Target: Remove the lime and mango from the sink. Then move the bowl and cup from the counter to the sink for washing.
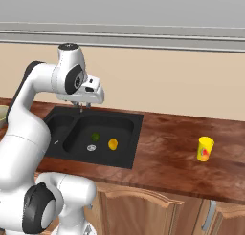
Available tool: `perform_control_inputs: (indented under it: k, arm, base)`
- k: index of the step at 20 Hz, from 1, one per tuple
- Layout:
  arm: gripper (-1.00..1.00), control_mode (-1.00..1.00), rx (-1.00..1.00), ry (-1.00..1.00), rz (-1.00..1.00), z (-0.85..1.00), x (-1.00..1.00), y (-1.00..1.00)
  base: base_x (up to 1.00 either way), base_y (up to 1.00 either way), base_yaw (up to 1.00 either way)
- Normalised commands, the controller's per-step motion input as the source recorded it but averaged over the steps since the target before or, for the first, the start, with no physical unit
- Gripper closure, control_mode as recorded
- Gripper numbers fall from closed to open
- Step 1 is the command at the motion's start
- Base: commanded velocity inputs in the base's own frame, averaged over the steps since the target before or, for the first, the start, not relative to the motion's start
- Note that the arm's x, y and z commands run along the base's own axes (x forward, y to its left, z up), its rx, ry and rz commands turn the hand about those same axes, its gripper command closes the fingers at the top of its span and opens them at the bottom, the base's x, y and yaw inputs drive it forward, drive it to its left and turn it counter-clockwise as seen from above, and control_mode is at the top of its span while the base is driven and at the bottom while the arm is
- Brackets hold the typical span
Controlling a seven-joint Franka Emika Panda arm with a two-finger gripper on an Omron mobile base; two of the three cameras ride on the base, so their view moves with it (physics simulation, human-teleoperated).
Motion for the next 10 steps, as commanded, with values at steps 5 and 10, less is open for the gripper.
perform_control_inputs:
  k: [5,10]
  arm:
    - [-1.0,-1.0,0.0,0.0,0.0,-0.03,0.0,0.0]
    - [-1.0,-1.0,0.0,0.0,0.0,-0.09,0.0,-0.01]
  base:
    - [0.0,0.0,0.0]
    - [0.0,0.0,0.0]
